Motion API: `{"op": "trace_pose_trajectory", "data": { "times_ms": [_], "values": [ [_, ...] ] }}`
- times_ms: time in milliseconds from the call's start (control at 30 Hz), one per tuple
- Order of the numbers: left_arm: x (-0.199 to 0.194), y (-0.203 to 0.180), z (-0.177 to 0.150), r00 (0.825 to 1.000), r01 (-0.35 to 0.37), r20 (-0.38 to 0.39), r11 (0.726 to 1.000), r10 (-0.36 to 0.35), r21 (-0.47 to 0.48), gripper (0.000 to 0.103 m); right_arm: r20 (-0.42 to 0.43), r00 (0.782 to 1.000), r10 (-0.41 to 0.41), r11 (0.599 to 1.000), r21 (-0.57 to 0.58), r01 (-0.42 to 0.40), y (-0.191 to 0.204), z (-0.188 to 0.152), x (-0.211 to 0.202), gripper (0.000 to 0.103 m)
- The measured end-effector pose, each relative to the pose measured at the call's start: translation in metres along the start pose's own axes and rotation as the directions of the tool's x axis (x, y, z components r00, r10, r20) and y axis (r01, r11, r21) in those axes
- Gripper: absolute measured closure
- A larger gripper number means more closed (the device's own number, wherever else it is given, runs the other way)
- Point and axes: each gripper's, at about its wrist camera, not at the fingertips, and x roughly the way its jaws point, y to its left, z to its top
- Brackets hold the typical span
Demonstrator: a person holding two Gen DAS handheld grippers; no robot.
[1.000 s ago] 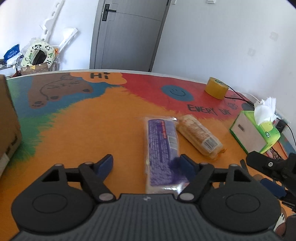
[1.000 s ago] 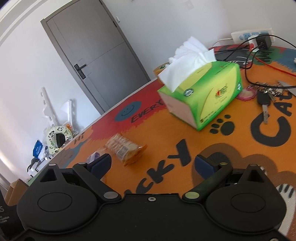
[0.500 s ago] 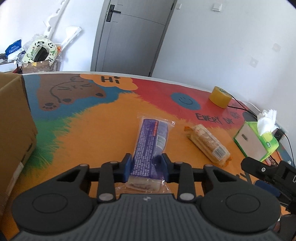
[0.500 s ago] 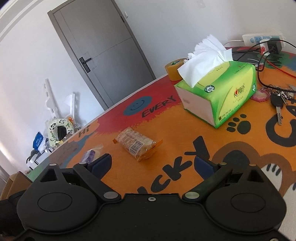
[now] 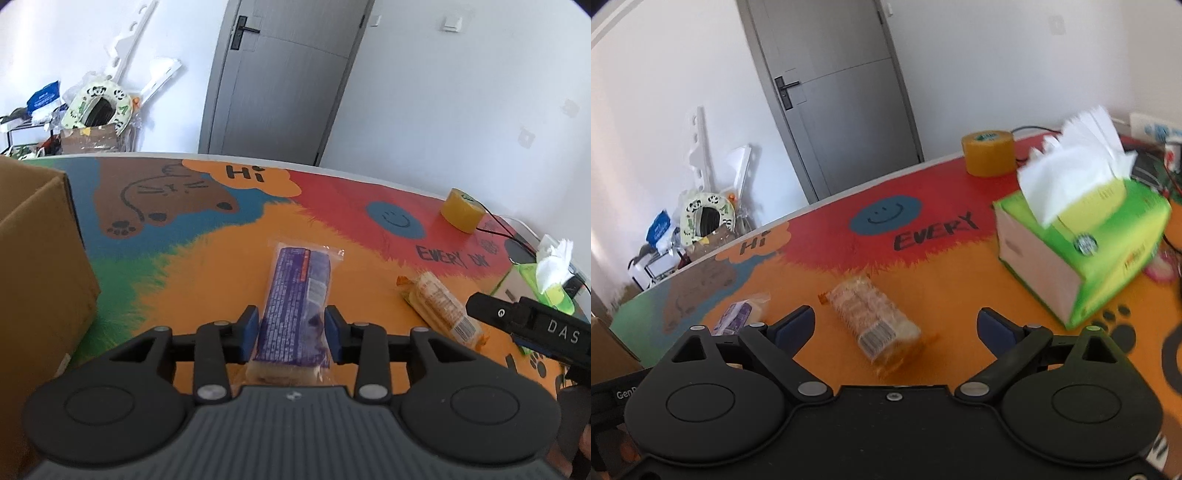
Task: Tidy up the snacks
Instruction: 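Grasp the purple-wrapped bar with the left tool while the right tool grasps the cracker pack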
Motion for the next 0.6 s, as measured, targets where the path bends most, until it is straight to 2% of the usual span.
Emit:
{"op": "trace_pose_trajectory", "data": {
  "times_ms": [133, 467, 500, 567, 600],
  "values": [
    [0.007, -0.003, 0.001, 1.0, -0.031, 0.003, 0.999, 0.031, -0.012, 0.06, -0.003, 1.0, 0.005, 0.999, -0.049, -0.005, 0.006, 0.007, 0.007, 0.003],
    [0.013, -0.008, -0.009, 0.996, -0.076, 0.033, 0.997, 0.077, -0.019, 0.06, -0.037, 0.999, -0.011, 0.988, -0.154, 0.005, 0.017, 0.012, 0.035, 0.005],
    [0.013, -0.008, -0.009, 0.996, -0.075, 0.036, 0.997, 0.076, -0.016, 0.061, -0.043, 0.999, -0.013, 0.987, -0.16, 0.006, 0.016, 0.01, 0.036, 0.01],
    [0.012, -0.007, -0.01, 0.997, -0.069, 0.041, 0.998, 0.07, -0.011, 0.064, -0.067, 0.998, -0.016, 0.988, -0.156, 0.005, 0.016, 0.007, 0.041, 0.031],
    [0.012, -0.007, -0.01, 0.997, -0.066, 0.041, 0.998, 0.067, -0.008, 0.064, -0.082, 0.997, -0.008, 0.989, -0.145, -0.004, 0.013, 0.005, 0.042, 0.046]
  ]
}}
